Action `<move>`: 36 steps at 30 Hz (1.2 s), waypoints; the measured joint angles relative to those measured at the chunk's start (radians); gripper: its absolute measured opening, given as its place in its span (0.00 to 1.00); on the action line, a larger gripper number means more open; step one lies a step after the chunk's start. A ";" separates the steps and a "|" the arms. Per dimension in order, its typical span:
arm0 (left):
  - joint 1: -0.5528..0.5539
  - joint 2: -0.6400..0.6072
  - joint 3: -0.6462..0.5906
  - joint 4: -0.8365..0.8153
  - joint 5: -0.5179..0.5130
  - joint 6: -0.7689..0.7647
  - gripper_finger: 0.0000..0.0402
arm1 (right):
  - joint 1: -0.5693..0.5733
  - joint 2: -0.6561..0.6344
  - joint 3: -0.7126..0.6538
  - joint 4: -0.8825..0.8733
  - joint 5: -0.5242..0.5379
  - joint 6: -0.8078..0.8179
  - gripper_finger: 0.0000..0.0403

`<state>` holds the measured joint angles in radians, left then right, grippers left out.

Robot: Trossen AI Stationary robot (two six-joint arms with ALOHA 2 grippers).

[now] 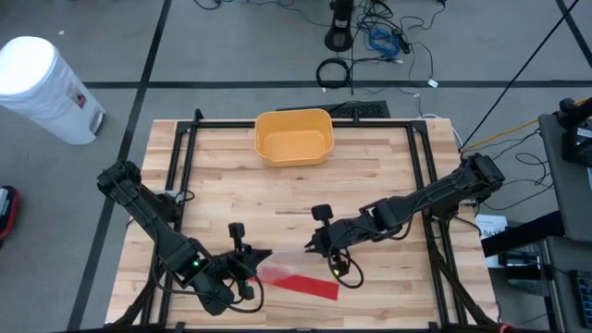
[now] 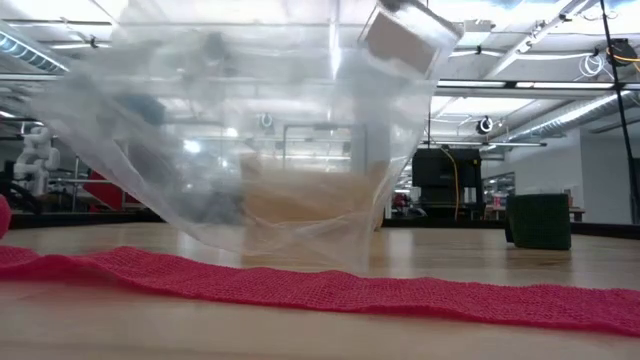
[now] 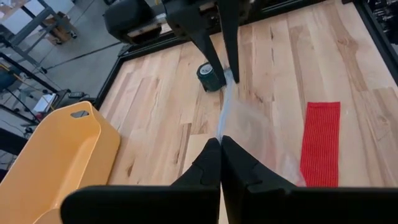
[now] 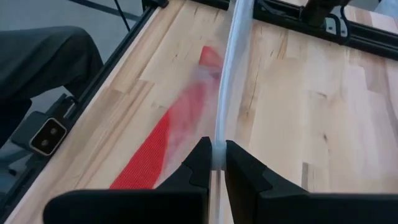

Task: Roll bandage
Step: Open the transparent zip bag

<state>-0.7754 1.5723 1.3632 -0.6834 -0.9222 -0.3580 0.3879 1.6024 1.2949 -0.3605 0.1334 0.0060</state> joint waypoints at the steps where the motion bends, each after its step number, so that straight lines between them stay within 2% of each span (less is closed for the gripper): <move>1: 0.000 0.000 0.000 0.000 -0.001 0.001 0.00 | 0.000 -0.010 0.000 -0.013 0.000 0.004 0.05; 15: 0.000 0.000 0.000 0.001 -0.005 0.005 0.00 | 0.001 -0.099 0.000 -0.297 -0.005 0.101 0.05; 28: 0.000 0.000 0.000 0.002 -0.005 0.005 0.00 | 0.001 -0.111 0.000 -0.409 -0.011 0.156 0.05; 32: 0.000 0.000 0.000 -0.001 -0.005 0.005 0.00 | 0.003 -0.111 -0.001 -0.437 -0.057 0.165 0.09; 36: -0.003 -0.002 0.001 -0.001 -0.004 0.010 0.00 | 0.008 -0.113 0.038 -0.438 -0.063 0.128 0.17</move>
<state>-0.7784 1.5707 1.3643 -0.6842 -0.9264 -0.3484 0.3959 1.4891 1.3333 -0.7986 0.0706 0.1345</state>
